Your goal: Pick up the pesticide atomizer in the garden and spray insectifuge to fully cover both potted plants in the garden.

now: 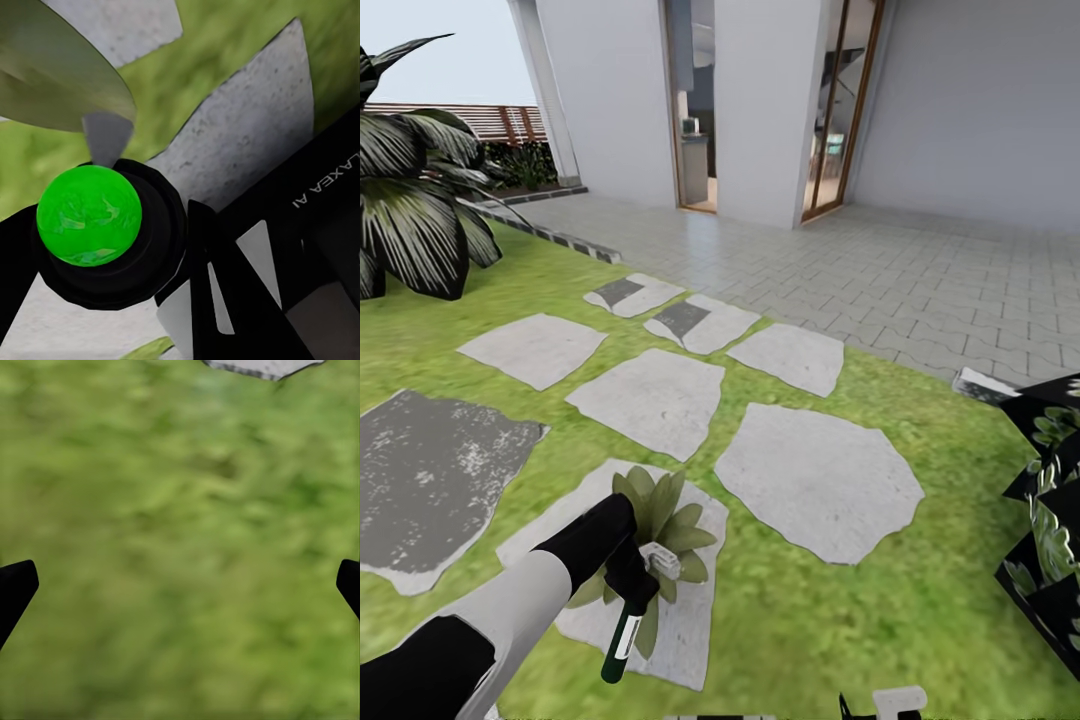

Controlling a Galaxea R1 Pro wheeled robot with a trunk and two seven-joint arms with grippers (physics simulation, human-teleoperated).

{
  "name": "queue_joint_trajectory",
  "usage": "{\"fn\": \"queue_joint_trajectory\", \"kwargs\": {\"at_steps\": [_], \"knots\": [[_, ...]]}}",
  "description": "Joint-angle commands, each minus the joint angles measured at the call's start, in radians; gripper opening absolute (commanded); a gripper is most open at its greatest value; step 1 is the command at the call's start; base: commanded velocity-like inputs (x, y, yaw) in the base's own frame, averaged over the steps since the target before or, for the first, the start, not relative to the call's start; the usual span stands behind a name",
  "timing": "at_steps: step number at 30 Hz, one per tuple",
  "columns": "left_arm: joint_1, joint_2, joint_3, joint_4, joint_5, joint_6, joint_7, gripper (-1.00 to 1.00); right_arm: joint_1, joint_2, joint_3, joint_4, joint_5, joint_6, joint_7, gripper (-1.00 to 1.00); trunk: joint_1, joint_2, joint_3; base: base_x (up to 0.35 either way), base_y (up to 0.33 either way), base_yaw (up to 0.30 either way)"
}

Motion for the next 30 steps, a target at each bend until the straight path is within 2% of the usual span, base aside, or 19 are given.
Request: {"fn": "queue_joint_trajectory", "kwargs": {"at_steps": [1, 11, 25, 30], "knots": [[0.0, 0.0, -0.001, -0.001, -0.01, 0.004, -0.01, -1.0, 0.0, 0.0, 0.008, 0.001, 0.004, -0.001, -0.01, 1.0, 0.0, 0.0, -0.002, 0.0, 0.0, 0.0], [0.001, 0.004, -0.008, 0.004, -0.012, 0.001, -0.006, -1.0, 0.0, 0.0, 0.008, 0.001, 0.004, -0.001, -0.01, 1.0, 0.0, 0.0, -0.018, 0.0, 0.0, 0.0], [0.001, 0.026, -0.008, 0.01, -0.014, -0.001, 0.013, -1.0, 0.0, 0.0, 0.008, 0.001, 0.004, -0.001, -0.01, 1.0, 0.0, 0.0, -0.019, 0.0, 0.0, 0.0], [0.001, 0.018, -0.01, 0.009, -0.014, -0.001, 0.095, -1.0, 0.0, 0.0, 0.008, 0.001, 0.004, -0.001, -0.01, 1.0, 0.0, 0.0, -0.019, 0.0, 0.0, 0.0]]}}
